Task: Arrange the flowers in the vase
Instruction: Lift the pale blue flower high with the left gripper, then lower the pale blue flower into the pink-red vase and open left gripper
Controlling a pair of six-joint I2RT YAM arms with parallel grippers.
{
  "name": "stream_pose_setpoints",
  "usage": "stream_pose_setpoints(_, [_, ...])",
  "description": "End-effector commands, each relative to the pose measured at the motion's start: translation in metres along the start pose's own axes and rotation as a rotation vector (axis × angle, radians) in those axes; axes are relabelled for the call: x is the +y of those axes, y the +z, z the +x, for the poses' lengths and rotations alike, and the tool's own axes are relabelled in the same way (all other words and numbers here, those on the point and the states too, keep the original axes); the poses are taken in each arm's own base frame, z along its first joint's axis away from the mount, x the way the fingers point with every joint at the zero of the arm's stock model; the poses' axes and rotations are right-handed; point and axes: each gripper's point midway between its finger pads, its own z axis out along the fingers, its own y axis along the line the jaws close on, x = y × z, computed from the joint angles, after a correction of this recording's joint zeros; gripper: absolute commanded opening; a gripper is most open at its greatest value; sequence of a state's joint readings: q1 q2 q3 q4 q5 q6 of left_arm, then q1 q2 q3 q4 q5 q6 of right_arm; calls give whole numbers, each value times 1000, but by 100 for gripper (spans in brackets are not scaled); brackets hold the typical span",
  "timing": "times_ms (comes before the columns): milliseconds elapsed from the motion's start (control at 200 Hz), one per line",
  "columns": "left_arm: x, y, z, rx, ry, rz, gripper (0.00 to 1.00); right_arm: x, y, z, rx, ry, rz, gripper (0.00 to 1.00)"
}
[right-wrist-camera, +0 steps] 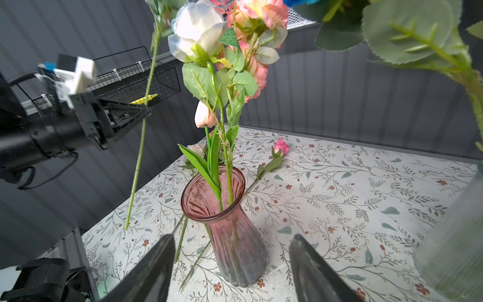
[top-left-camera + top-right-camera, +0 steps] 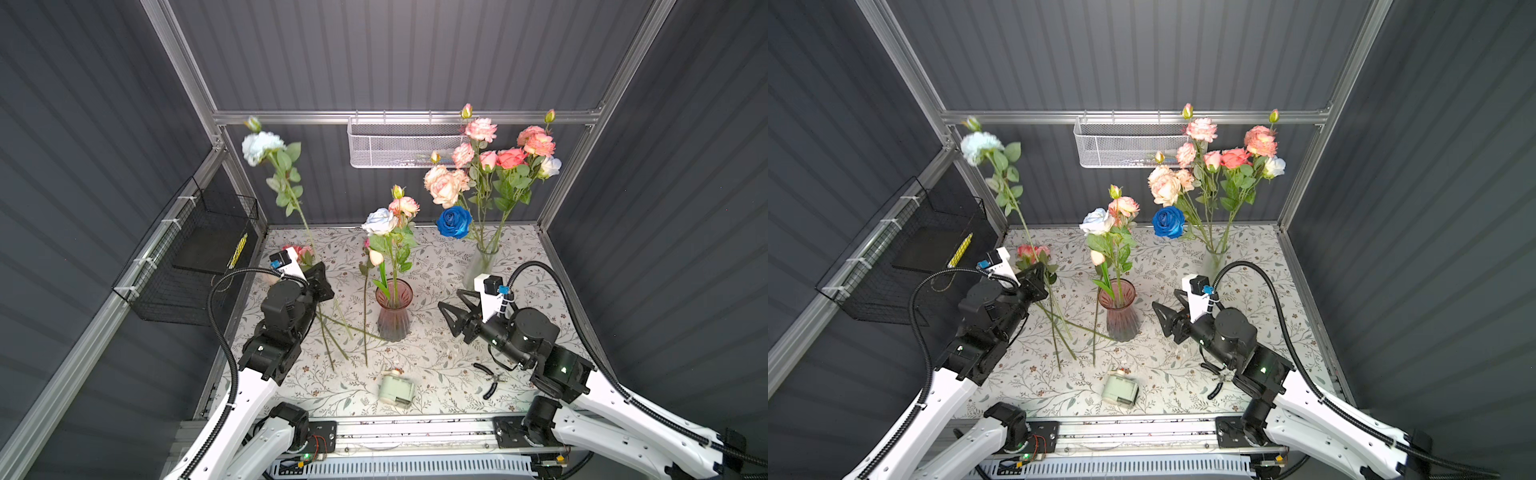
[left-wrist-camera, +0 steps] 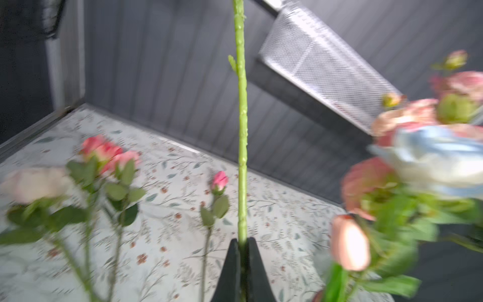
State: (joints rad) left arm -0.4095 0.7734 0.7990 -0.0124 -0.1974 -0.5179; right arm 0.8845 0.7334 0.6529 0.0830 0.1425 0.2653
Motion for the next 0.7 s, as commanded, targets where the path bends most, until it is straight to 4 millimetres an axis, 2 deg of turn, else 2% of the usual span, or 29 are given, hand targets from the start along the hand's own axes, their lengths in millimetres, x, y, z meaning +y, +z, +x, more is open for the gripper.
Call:
stream_pose_setpoints(0, [-51, -9, -38, -100, 32, 209, 0, 6, -1, -20, -48, 0, -13, 71])
stream_pose_setpoints(235, [-116, -14, -61, -219, 126, 373, 0, 7, 1, -26, -52, 0, -10, 71])
stream_pose_setpoints(365, [-148, -16, -59, -285, 191, 419, 0, 7, 0, -28, -54, -1, -3, 71])
stream_pose_setpoints(540, [-174, -9, -47, -375, 250, 420, 0, 7, -3, -34, -56, -16, 3, 71])
stream_pose_setpoints(695, [-179, -2, -49, -452, 270, 379, 0, 5, -7, -37, -62, -24, 12, 71])
